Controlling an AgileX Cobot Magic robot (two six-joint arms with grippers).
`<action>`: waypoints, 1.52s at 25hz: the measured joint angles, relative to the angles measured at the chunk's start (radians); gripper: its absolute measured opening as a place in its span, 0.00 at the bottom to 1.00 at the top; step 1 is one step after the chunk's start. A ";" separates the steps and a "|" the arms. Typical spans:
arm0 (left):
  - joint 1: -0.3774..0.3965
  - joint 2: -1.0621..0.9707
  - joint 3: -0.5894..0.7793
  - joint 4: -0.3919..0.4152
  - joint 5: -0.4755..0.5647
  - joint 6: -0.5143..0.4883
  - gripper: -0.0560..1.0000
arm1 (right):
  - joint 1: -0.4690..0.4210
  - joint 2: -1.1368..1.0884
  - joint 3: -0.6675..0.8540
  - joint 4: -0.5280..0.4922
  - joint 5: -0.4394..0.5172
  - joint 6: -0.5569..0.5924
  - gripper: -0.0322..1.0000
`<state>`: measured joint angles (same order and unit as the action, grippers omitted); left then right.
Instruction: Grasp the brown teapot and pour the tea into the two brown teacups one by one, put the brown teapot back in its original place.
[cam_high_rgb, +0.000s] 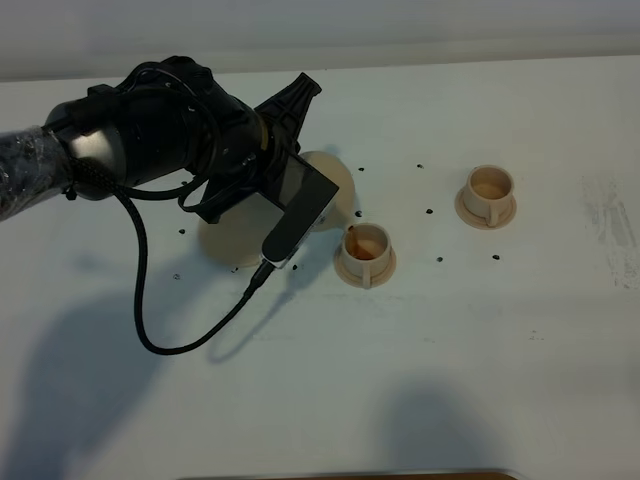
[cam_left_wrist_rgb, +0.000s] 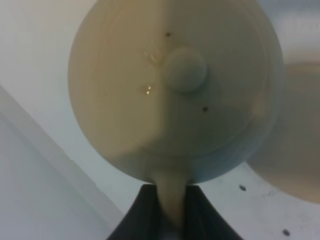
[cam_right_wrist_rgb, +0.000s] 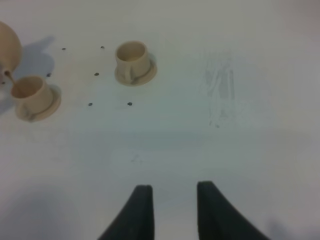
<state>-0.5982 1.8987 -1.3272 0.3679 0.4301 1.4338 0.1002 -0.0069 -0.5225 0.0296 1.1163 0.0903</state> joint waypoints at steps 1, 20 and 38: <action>0.000 0.000 0.000 0.003 0.000 0.005 0.14 | 0.000 0.000 0.000 0.000 0.000 -0.001 0.26; -0.017 0.000 0.000 0.033 -0.043 0.057 0.13 | 0.000 0.000 0.000 0.000 0.000 0.001 0.26; -0.018 0.000 0.000 0.080 -0.079 0.069 0.14 | 0.000 0.000 0.000 0.000 0.000 0.001 0.26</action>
<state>-0.6164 1.8987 -1.3272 0.4483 0.3514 1.5028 0.1002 -0.0069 -0.5225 0.0296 1.1163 0.0910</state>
